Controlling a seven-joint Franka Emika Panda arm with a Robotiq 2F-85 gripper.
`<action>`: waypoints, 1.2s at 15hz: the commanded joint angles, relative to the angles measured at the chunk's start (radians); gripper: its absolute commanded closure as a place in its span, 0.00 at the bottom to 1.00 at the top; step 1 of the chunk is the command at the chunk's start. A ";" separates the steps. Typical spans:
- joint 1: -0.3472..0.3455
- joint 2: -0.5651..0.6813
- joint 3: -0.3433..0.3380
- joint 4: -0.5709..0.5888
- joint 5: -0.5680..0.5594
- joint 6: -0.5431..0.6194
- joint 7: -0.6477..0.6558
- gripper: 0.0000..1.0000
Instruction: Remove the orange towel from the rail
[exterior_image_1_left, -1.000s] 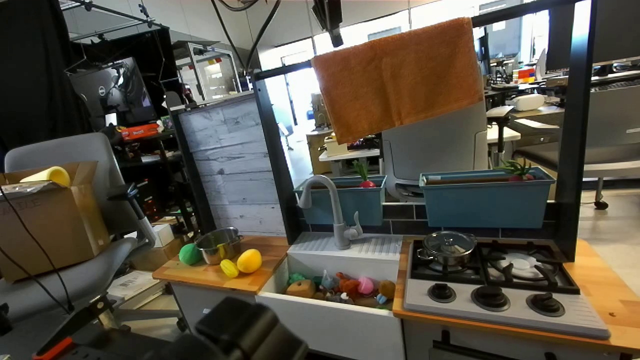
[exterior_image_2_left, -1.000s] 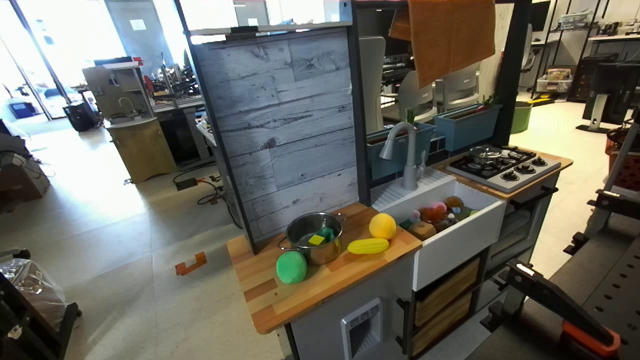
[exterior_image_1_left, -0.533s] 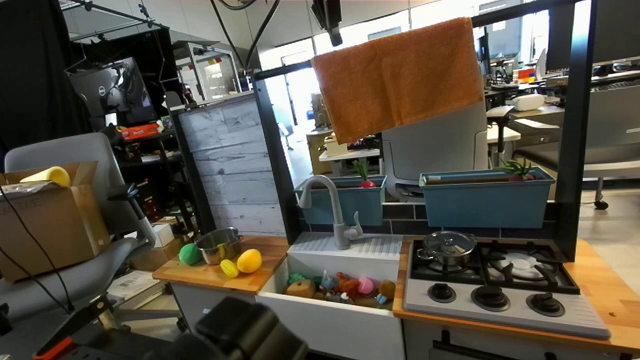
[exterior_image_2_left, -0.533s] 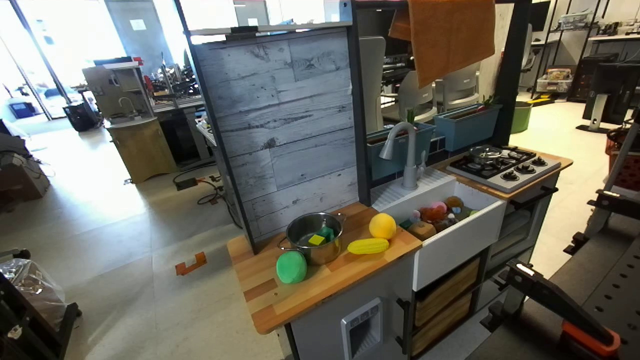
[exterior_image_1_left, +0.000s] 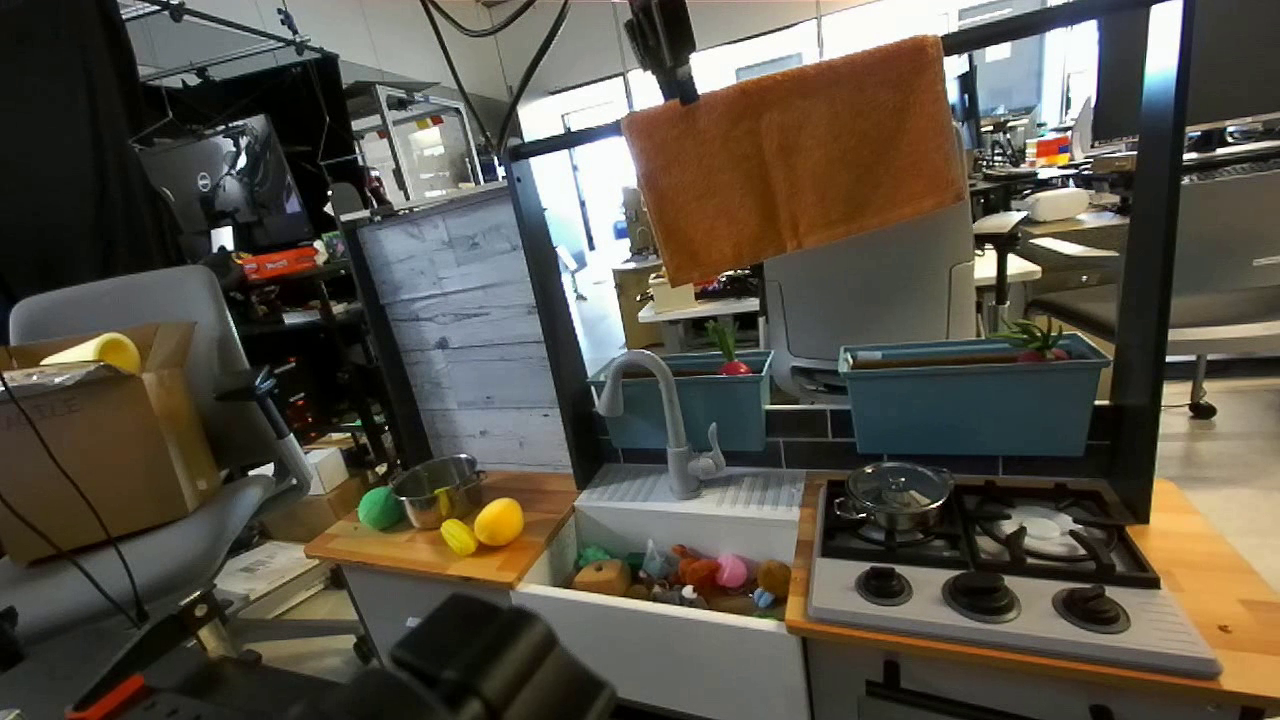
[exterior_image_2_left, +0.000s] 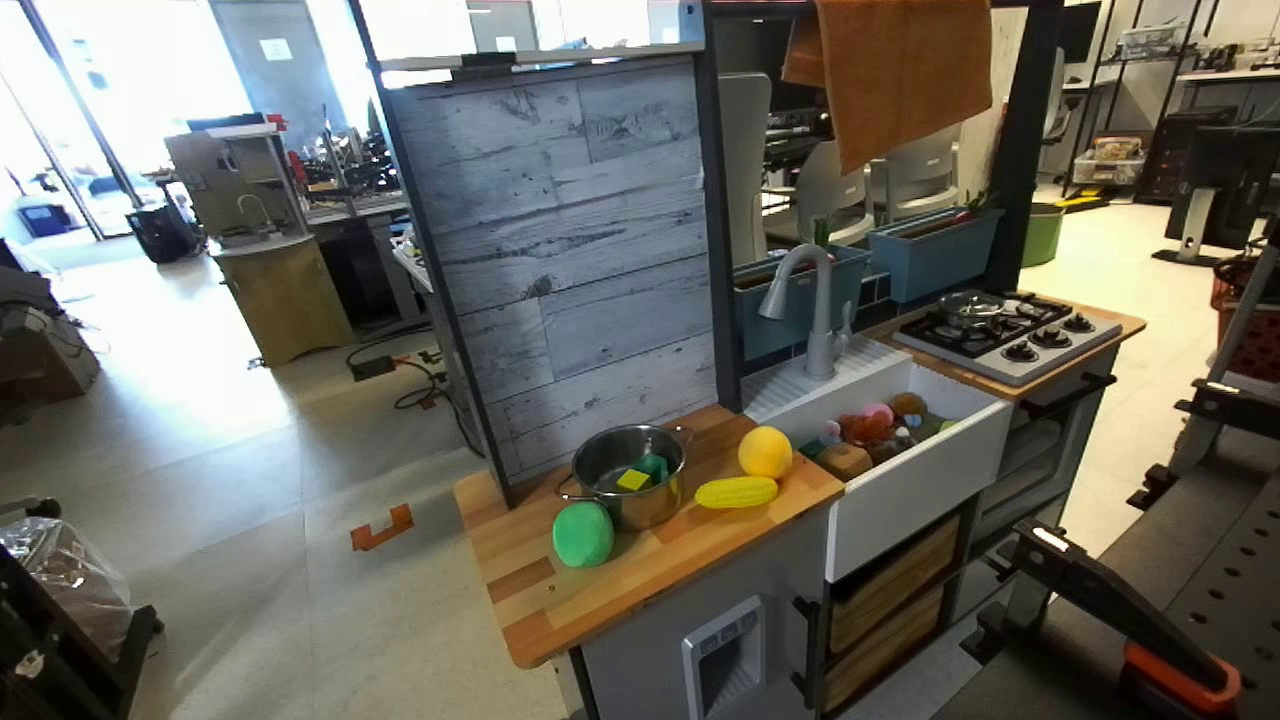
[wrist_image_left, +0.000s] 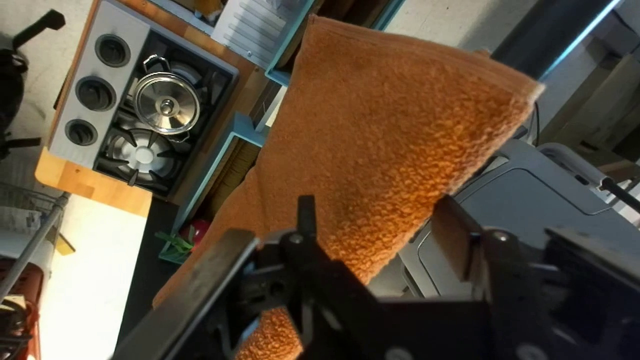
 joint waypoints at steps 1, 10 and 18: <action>-0.002 -0.006 0.012 0.001 -0.026 -0.002 0.009 0.68; -0.001 -0.012 0.011 -0.006 -0.034 -0.020 -0.009 1.00; -0.001 0.014 0.002 0.016 -0.082 -0.187 -0.057 1.00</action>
